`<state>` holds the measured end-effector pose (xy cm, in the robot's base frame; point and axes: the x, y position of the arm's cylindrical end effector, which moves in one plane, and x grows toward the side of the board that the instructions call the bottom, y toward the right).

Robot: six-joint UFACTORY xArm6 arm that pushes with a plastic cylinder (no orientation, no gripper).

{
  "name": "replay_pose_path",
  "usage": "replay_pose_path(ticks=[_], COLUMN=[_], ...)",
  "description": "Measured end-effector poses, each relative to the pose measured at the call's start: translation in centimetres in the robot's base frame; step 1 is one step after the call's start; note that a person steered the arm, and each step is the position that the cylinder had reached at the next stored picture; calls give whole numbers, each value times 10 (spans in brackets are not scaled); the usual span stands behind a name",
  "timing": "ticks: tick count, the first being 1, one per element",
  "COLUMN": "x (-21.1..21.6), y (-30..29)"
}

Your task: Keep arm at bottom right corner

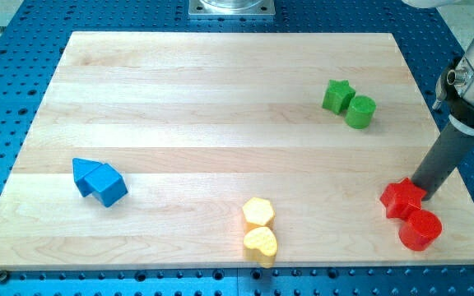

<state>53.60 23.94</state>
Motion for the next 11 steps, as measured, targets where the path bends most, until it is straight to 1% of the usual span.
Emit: replay_pose_path(ticks=[3,4,6,7,8,9,10,11], x=[0,-13,-17,-41,-53,-49,-15,33], y=[-4,-4,4,-2,-4,7,60,72])
